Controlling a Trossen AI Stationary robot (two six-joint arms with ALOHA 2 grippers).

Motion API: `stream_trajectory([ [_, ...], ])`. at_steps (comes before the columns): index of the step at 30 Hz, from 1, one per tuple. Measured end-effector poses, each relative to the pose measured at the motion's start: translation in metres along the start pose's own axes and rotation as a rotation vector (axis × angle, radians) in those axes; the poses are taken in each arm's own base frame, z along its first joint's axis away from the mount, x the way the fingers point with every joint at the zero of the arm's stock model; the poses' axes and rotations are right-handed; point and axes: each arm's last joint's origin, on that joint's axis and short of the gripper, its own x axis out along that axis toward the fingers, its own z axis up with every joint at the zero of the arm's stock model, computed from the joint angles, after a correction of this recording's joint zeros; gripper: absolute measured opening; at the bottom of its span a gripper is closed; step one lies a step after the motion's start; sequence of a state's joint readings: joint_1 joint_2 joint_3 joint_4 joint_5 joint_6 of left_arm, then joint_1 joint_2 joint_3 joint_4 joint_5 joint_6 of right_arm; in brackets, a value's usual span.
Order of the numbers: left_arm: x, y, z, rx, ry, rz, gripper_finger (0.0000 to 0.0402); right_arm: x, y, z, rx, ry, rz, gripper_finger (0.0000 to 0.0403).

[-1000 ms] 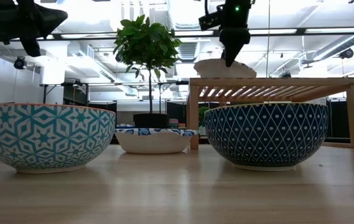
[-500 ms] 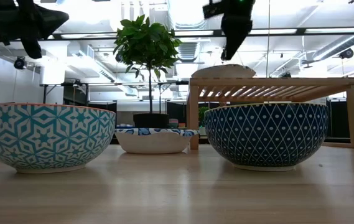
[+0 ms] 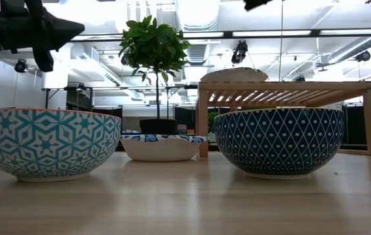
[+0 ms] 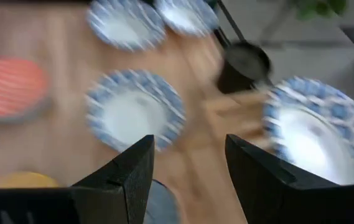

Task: Place and stack bowls onto a shelf
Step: Stack the white bowl on top of the white bowl on the shelf

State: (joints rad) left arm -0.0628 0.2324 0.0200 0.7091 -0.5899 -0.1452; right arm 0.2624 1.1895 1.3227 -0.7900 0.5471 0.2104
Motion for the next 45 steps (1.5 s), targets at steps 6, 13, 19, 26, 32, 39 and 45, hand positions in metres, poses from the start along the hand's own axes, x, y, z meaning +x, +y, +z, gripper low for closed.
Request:
stream_trajectory([
  [6, 0.013, -0.009, 0.001, 0.032, 0.049, -0.01, 0.0, -0.005, 0.029, -0.032, 0.0, -0.179, 0.078, 0.0187],
  [13, 0.053, -0.038, 0.007, 0.212, 0.346, -0.003, 0.0, 0.001, 0.035, -0.06, 0.012, -0.233, 0.083, 0.0187],
  [19, 0.09, -0.05, -0.006, 0.348, 0.882, 0.245, 0.0, 0.002, 0.032, -0.069, 0.035, -0.226, 0.084, 0.0187],
  [26, 0.131, -0.046, -0.039, 0.489, 1.324, 0.406, 0.0, 0.004, 0.033, -0.073, 0.028, -0.217, 0.082, 0.0187],
  [32, 0.155, -0.028, -0.076, 0.429, 1.478, 0.274, 0.0, 0.008, 0.034, -0.08, 0.012, -0.197, 0.078, 0.0187],
  [39, 0.169, -0.001, -0.087, 0.341, 1.468, 0.346, 0.0, 0.009, 0.034, -0.082, 0.014, -0.191, 0.078, 0.0187],
  [45, 0.174, -0.001, -0.088, 0.304, 1.427, 0.345, 0.0031, 0.009, 0.034, -0.082, 0.005, -0.191, 0.077, 0.0187],
])
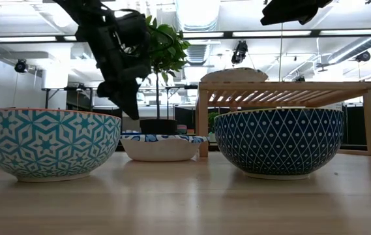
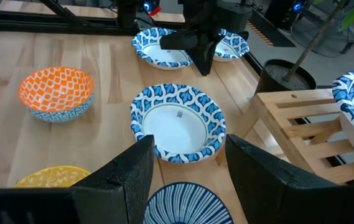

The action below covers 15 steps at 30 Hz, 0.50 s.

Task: Place and stack bowls onto a shelf
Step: Stack the white bowl on top of the white bowl on the shelf

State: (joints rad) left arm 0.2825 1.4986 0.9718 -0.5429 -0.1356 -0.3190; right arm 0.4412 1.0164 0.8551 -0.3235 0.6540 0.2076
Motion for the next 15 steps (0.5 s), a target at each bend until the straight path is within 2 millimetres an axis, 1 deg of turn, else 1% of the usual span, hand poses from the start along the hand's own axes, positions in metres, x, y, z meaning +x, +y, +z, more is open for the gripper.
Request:
stream_trajectory([
  [5, 0.0, 0.0, 0.0, -0.021, 0.006, -0.005, 0.0095, 0.0, 0.0, 0.0, -0.017, 0.0, 0.0, 0.0187],
  [9, 0.011, -0.002, -0.003, -0.074, 0.037, 0.005, 0.0137, 0.0, 0.0, 0.0, -0.018, 0.001, 0.0, 0.0187],
  [12, 0.025, -0.005, -0.005, -0.078, 0.067, 0.014, 0.0153, 0.0, 0.0, 0.0, -0.018, 0.001, 0.0, 0.0187],
  [15, 0.035, -0.006, -0.006, -0.09, 0.087, 0.022, 0.0157, 0.0, 0.0, 0.0, -0.018, 0.001, 0.0, 0.0187],
])
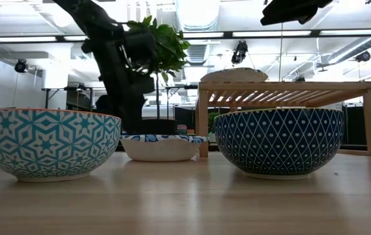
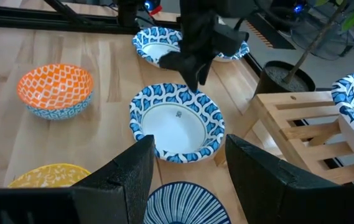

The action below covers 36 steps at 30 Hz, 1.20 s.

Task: Place and stack bowls onto a shelf
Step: Stack the white bowl on top of the white bowl on the shelf

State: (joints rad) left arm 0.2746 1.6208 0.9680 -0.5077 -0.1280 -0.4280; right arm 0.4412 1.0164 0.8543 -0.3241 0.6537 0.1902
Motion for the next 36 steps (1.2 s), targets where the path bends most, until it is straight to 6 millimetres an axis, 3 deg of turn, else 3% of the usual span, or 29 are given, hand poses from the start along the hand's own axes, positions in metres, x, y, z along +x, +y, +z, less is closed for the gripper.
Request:
stream_trajectory([
  [7, 0.012, -0.003, -0.002, 0.029, 0.03, -0.004, 0.0136, 0.0, 0.0, 0.0, 0.0, 0.001, 0.0, 0.0187],
  [14, 0.01, -0.009, -0.004, 0.061, 0.028, -0.019, 0.002, 0.0, 0.0, 0.0, 0.001, 0.001, 0.0, 0.0187],
  [18, 0.003, -0.012, -0.005, 0.066, 0.015, -0.03, 0.001, 0.0, 0.0, 0.0, 0.001, 0.0, -0.001, 0.0187],
  [22, -0.022, -0.016, -0.005, 0.079, -0.051, -0.072, 0.0003, 0.0, 0.0, 0.0, -0.001, 0.003, -0.001, 0.0187],
  [26, -0.06, -0.016, -0.006, 0.081, -0.126, -0.193, 0.0001, -0.001, 0.001, -0.003, -0.024, 0.023, 0.003, 0.0187],
  [32, -0.114, -0.014, -0.005, 0.023, -0.341, -0.328, 0.0, -0.01, 0.009, -0.009, -0.046, 0.05, 0.043, 0.0187],
  [36, -0.139, -0.017, 0.002, -0.021, -0.513, -0.438, 0.0, -0.016, 0.014, -0.011, -0.066, 0.045, 0.075, 0.0187],
])
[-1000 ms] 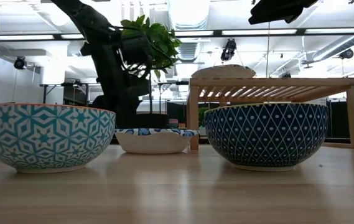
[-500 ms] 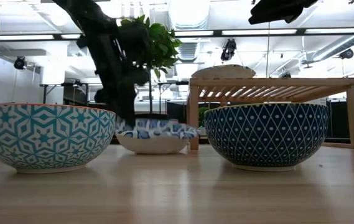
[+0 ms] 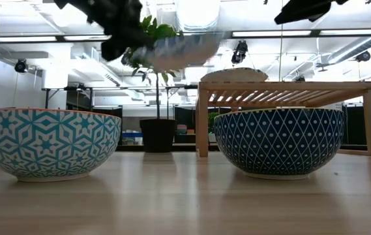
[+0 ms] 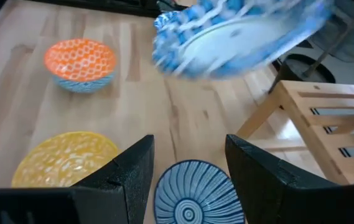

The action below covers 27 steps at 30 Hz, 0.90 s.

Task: Place and stack bowls onto a shelf
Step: Stack the white bowl on top of the white bowl on the shelf

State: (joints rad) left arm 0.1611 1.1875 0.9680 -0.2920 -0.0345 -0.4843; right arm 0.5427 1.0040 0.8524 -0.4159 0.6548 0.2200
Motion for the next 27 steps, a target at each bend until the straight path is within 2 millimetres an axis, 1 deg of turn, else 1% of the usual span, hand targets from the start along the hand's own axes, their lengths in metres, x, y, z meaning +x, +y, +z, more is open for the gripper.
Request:
stream_trajectory([
  [4, -0.005, -0.009, 0.016, -0.041, -0.162, -0.091, 0.0, -0.01, 0.004, -0.001, -0.021, -0.016, 0.038, 0.0187],
  [7, -0.001, -0.011, 0.022, -0.069, -0.244, -0.091, 0.0, -0.02, 0.004, 0.0, -0.022, -0.035, 0.067, 0.0187],
  [11, 0.012, -0.011, 0.026, -0.099, -0.306, -0.071, 0.0, -0.033, 0.005, 0.0, -0.02, -0.066, 0.094, 0.0187],
  [16, 0.032, -0.013, 0.029, -0.142, -0.384, -0.102, 0.0, -0.046, 0.008, -0.004, -0.049, -0.091, 0.101, 0.0187],
  [22, 0.049, -0.004, 0.031, -0.181, -0.428, -0.063, 0.0, -0.056, 0.012, -0.005, -0.067, -0.118, 0.146, 0.0187],
  [27, 0.06, -0.003, 0.033, -0.234, -0.508, -0.038, 0.0, -0.061, 0.01, -0.004, -0.077, -0.136, 0.158, 0.0187],
])
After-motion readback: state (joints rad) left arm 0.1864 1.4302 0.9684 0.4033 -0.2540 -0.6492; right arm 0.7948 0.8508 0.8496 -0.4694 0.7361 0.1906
